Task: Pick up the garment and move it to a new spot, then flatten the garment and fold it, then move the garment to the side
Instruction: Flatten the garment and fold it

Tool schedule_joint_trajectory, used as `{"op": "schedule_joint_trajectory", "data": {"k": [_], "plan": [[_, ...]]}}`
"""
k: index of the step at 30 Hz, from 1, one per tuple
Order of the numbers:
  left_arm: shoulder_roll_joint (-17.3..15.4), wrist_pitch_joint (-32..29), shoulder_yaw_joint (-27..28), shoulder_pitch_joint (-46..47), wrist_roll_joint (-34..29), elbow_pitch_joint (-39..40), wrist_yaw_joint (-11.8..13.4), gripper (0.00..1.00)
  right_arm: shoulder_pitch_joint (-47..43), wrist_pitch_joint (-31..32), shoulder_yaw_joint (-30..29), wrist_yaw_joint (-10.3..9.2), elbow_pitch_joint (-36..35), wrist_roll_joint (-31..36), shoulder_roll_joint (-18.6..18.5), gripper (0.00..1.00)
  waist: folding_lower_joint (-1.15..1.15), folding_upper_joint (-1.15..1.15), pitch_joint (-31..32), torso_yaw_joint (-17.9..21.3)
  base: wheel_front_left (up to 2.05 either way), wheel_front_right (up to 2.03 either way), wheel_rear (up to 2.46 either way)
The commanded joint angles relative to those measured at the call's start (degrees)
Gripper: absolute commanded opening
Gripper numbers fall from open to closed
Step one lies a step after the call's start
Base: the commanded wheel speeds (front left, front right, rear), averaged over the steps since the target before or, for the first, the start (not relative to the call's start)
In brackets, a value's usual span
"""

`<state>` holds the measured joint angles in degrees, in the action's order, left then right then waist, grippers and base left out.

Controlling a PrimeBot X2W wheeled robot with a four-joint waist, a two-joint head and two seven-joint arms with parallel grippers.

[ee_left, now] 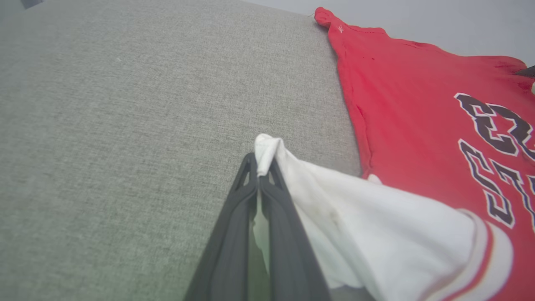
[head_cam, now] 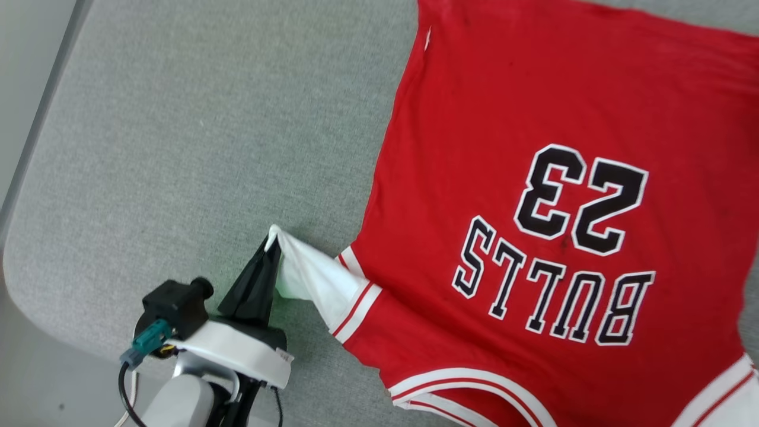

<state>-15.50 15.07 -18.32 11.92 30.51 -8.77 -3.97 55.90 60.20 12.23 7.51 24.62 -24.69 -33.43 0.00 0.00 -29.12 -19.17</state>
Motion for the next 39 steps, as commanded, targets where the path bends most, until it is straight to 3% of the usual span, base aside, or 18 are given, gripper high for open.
{"op": "schedule_joint_trajectory", "data": {"k": [1,11,21,32,39], "plan": [[-0.3,0.1,0.4,-1.2,-0.1,-0.3,0.2,0.0,-1.5,-1.3,0.7,-0.05,-0.3,-1.2,-0.2,0.0,0.0,0.0,3.9,2.3,0.0,0.0,0.0],[-2.5,-1.1,1.4,-6.9,0.7,-0.3,2.1,0.0,-14.0,-8.4,4.5,-0.05,-6.3,-10.5,-5.4,0.0,0.0,0.0,14.3,6.6,0.0,0.0,0.0],[-3.6,-2.2,2.8,-13.4,2.2,2.1,4.8,0.0,-37.8,-14.2,-1.0,-0.05,-13.7,-16.8,-8.5,0.0,0.0,0.0,21.8,10.1,0.0,0.0,0.0],[-5.1,-3.0,4.0,-18.3,2.9,5.0,7.1,0.0,-63.8,-13.2,-8.2,-0.05,-20.5,-17.0,-3.4,0.0,0.0,0.0,25.3,12.6,0.0,0.0,0.0],[-5.4,-3.4,3.5,-18.6,2.9,5.5,7.4,0.0,-73.9,-13.7,-10.3,-0.05,-19.9,-15.3,1.9,0.0,0.0,0.0,26.0,12.9,0.0,0.0,0.0]]}}
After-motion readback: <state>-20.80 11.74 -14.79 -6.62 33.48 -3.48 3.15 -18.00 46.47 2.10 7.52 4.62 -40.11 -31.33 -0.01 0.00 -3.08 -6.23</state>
